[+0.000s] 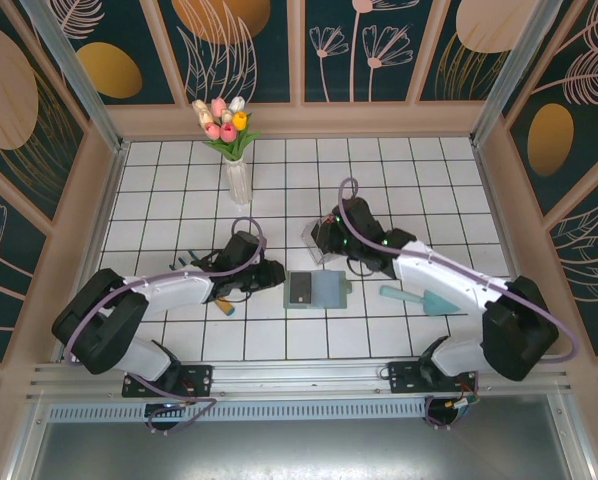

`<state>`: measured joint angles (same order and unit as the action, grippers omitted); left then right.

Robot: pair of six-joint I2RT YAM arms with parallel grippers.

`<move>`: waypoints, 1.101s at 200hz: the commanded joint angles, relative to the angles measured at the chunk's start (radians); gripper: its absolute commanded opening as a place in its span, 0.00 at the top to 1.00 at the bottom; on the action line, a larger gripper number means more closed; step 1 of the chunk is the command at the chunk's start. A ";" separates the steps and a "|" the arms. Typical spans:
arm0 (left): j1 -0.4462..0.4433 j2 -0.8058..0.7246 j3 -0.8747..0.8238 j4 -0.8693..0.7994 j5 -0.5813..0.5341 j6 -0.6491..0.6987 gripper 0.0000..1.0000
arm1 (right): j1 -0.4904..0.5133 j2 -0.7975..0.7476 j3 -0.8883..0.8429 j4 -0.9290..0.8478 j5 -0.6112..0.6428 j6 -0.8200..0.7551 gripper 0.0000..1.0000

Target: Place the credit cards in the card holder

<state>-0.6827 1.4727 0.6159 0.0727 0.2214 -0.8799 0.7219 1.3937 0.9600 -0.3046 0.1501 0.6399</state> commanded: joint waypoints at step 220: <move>0.083 0.221 0.219 0.126 0.042 -0.141 0.50 | 0.085 0.562 0.422 -0.316 0.384 -0.405 0.59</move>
<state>-0.6075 1.6936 0.8524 0.1719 0.2520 -1.0080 0.7864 1.9274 1.3514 -0.5568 0.3988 0.2443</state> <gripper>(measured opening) 0.498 0.412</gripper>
